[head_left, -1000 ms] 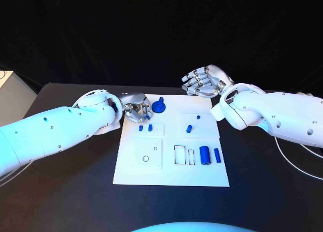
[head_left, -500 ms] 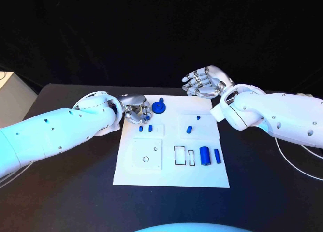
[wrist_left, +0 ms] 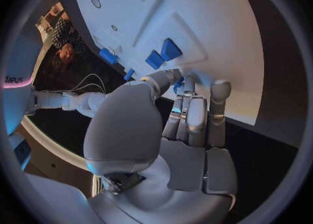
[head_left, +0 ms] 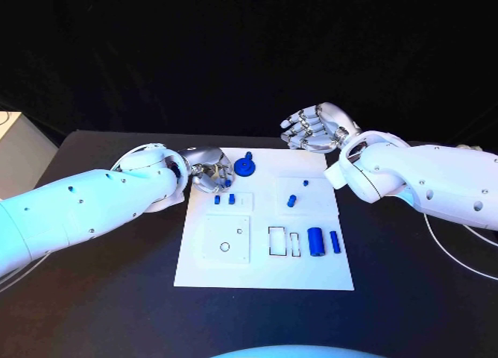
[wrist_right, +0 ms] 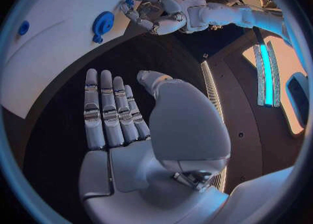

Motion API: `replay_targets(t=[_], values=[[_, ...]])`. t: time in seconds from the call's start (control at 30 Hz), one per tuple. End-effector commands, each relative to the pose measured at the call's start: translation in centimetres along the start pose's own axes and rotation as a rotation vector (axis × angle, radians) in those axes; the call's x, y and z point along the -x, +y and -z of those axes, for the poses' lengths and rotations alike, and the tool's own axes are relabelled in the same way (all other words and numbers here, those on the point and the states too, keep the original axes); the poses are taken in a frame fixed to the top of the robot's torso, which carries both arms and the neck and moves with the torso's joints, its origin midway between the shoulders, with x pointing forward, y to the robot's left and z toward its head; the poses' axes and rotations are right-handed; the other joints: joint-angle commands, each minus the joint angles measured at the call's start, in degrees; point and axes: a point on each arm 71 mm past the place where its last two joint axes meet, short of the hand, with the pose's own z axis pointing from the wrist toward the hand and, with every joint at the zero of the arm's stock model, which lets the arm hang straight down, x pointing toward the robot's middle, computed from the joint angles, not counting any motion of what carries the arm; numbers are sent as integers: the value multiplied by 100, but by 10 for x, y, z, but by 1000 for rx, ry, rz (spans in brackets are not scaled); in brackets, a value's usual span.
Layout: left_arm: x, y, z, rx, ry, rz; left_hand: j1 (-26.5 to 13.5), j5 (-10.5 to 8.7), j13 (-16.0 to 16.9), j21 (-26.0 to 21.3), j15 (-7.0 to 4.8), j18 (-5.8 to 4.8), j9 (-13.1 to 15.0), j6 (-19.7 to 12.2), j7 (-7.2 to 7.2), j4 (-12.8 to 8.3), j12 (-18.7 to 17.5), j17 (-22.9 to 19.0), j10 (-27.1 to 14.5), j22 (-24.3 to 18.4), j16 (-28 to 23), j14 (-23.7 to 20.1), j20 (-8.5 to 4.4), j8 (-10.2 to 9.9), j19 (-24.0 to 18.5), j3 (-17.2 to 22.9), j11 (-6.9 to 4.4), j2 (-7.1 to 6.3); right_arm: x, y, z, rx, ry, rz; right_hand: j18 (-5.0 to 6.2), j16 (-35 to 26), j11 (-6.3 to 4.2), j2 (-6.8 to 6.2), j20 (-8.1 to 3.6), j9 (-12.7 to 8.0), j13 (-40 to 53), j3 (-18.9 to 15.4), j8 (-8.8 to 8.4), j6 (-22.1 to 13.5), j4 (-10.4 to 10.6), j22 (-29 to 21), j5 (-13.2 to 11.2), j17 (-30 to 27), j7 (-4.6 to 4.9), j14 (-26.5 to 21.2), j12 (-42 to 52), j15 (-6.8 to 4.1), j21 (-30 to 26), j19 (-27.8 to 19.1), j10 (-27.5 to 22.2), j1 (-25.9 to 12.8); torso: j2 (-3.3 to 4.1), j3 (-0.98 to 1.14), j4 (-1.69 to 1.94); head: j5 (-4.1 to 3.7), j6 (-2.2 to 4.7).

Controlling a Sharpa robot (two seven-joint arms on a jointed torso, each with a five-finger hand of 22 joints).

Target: Assemble the parts on the task board

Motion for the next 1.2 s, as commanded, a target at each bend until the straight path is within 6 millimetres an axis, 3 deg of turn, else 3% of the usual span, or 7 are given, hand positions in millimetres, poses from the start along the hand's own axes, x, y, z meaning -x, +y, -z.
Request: replay_targets(t=[0.03, 0.63, 0.73, 0.8, 0.87, 1.13, 1.2], values=[[1, 1, 1, 5, -15, -3, -52, 18, 23, -34, -14, 1, -25, -88, -12, 13, 31, -18, -44, -16, 10, -54, -4, -59, -32, -3, -5, -8, 0, 1, 0, 12, -2, 1, 75, -41, 48, 1, 9, -7, -15, 0, -34, 5, -29, -17, 25, -15, 108, -18, -39, 15, -16, -53, -12, -63, 7, -3, -1, -3, 3], [8, 20, 14, 49, -36, 2, -44, 20, 101, -72, -24, 8, -157, -471, -111, -8, 66, -72, -78, -67, 13, -81, -18, -304, -51, 16, -15, -34, 4, -4, 2, -1, 8, 34, 87, -63, 36, -54, -15, -16, -121, 37, -27, 26, -249, -176, 2, -124, 81, 105, -60, -13, 42, 37, -46, 82, 1, -7, 2, -36, -5], [14, 27, 20, 59, -70, 29, 24, 31, 119, -83, -31, 14, -167, -458, -102, -47, 74, -102, -88, -89, 6, -100, -26, -302, -66, 62, -21, 5, 4, -7, 2, -8, 46, 72, 85, 195, -56, -30, -240, -10, -122, 54, 12, 127, -477, -96, -73, -66, 2, 682, -27, -197, 342, 602, 80, 257, -1, -7, -3, -47, 8], [24, 37, 28, 72, -135, 115, 71, 28, 144, -218, -24, 64, -157, -285, -3, -89, 78, -400, -119, -336, -99, -270, -32, -220, -253, 130, -2, 36, 4, -10, 3, -11, 99, 132, 64, 613, -245, 35, -592, -18, -110, -43, 56, 380, -741, 201, -227, 133, -138, 1507, 8, -494, 917, 1327, 446, 398, -4, -3, -4, -95, 37], [32, 46, 36, 75, -198, 232, 53, 18, 173, -429, 17, 132, -116, 36, 109, -89, 96, -746, -139, -669, -263, -487, -36, -39, -518, 169, 49, 80, 4, -14, 4, -13, 147, 191, 46, 864, -333, 61, -738, -47, -109, -51, 43, 535, -850, 418, -235, 307, -211, 1866, -42, -611, 1251, 1564, 670, 420, -5, -1, 1, -134, 61], [50, 63, 71, -25, -345, 818, -172, -5, 202, -1134, 122, 179, -40, 107, 168, 150, 144, -2698, -360, -1260, -1359, -1723, 56, 130, -873, -151, 156, 84, 3, -27, 15, 11, 283, 524, 10, 2144, -504, 1, -899, -167, -42, 209, -140, 882, -1034, 1300, -381, 1350, -356, 2279, -464, -769, 2352, 1680, 1192, 207, 8, -14, -3, -353, 196], [51, 62, 79, -71, -350, 926, -151, -7, 179, -1270, 144, 180, -41, 35, 198, 170, 127, -2768, -402, -1351, -1491, -1773, 76, 118, -881, -204, 182, 93, 3, -30, 19, 18, 290, 602, 12, 2566, -512, -37, -900, -164, -17, 283, -165, 901, -1022, 1519, -399, 1631, -376, 2280, -550, -765, 2590, 1701, 1235, 140, 9, -16, 2, -387, 213]])
